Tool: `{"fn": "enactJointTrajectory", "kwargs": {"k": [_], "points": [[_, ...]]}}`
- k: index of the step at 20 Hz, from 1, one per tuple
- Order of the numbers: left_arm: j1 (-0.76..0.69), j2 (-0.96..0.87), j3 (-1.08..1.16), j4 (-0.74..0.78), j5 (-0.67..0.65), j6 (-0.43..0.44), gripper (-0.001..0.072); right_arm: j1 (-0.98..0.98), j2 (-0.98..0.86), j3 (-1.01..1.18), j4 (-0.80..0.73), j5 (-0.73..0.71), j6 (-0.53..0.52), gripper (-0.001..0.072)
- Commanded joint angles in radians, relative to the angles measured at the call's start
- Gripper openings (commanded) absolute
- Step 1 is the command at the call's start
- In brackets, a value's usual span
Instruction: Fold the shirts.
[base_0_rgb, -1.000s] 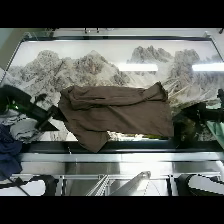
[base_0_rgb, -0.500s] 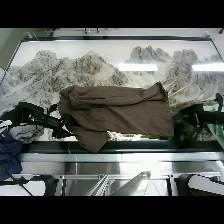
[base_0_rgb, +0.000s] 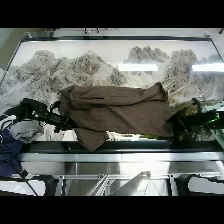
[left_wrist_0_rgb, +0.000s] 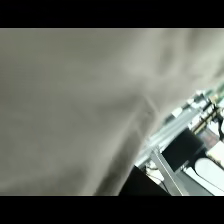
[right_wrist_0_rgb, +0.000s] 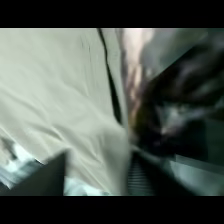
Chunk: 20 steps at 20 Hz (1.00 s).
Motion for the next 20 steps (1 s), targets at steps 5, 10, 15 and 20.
{"fn": "enactJointTrajectory", "kwargs": {"k": [5, 10, 15, 20], "points": [[0.0, 0.143, 0.16, -0.492, 0.38, 0.24, 0.0023, 0.107, 0.183, 0.03, 0.689, 0.385, -0.345, 0.0024], [0.116, 0.64, 0.595, -0.61, 0.449, 0.395, 0.0023, -0.092, 0.786, 0.176, 1.338, 0.348, -0.558, 0.0024], [0.577, 0.764, 1.152, -0.551, 0.35, 0.402, 0.0024, -0.36, 1.192, 0.315, 1.108, -0.24, -0.554, 0.0023], [0.448, 0.525, 1.062, -0.589, 0.327, 0.262, 0.0024, -0.388, 1.104, 0.312, 1.019, -0.157, -0.448, 0.0024]]}}
